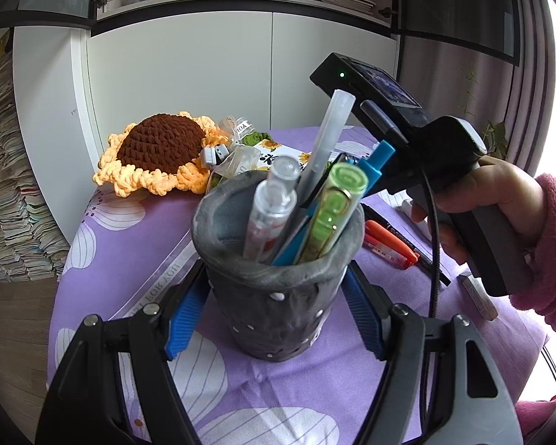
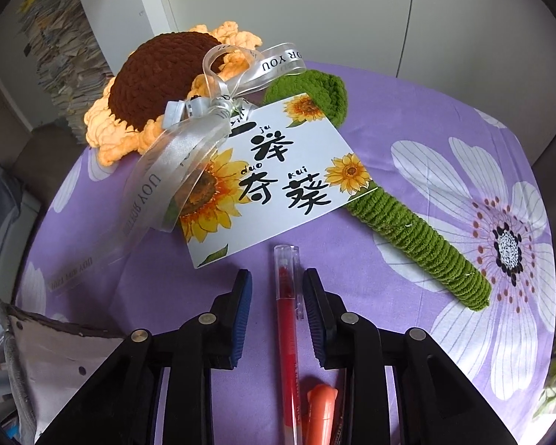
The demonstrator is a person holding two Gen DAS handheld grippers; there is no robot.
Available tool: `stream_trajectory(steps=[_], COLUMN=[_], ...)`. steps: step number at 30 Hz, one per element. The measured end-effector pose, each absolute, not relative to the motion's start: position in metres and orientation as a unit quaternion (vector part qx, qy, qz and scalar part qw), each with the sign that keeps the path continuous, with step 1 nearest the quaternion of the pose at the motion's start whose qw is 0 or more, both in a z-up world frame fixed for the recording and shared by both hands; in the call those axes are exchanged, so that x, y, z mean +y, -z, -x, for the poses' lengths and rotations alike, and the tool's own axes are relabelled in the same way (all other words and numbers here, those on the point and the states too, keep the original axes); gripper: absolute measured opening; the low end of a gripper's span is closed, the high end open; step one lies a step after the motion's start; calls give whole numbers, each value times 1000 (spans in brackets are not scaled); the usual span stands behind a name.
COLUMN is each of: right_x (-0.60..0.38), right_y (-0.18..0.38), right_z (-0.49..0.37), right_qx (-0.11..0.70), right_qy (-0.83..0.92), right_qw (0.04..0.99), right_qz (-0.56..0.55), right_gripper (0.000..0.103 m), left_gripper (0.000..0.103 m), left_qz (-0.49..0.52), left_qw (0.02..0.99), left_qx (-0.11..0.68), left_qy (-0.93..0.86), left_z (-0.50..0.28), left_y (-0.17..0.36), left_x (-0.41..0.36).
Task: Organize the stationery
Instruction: 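Move the right gripper to the red pen and grasp it, then lift the red pen and drop it into the grey cup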
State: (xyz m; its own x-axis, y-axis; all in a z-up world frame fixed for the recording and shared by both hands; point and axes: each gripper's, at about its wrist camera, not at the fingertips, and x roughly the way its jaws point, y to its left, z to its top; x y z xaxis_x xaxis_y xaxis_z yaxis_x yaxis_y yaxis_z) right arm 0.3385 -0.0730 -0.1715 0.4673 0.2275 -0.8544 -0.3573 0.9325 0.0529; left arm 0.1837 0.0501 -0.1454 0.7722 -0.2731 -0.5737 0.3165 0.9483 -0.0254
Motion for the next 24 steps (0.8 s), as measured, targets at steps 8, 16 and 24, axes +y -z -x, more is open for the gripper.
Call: stream_trajectory(steps=[8,16,24], right_x=[-94,-119,-120], right_y=[147,86,13], right_z=[-303,-240,-201], right_qx=[476,398,290], right_qy=[-208,-225,-237], right_qw=[855,889,927], right_qz=[-5,-22,-22], right_gripper=[15,15,15], left_gripper=[71,71,71], left_qz=[-36,-38,-38], left_qw=[940,941,941], left_qx=[300,297,297], left_qy=[156,155,155], left_z=[-183,-183,-183], left_y=[146,147,147], left_x=[50,50,50])
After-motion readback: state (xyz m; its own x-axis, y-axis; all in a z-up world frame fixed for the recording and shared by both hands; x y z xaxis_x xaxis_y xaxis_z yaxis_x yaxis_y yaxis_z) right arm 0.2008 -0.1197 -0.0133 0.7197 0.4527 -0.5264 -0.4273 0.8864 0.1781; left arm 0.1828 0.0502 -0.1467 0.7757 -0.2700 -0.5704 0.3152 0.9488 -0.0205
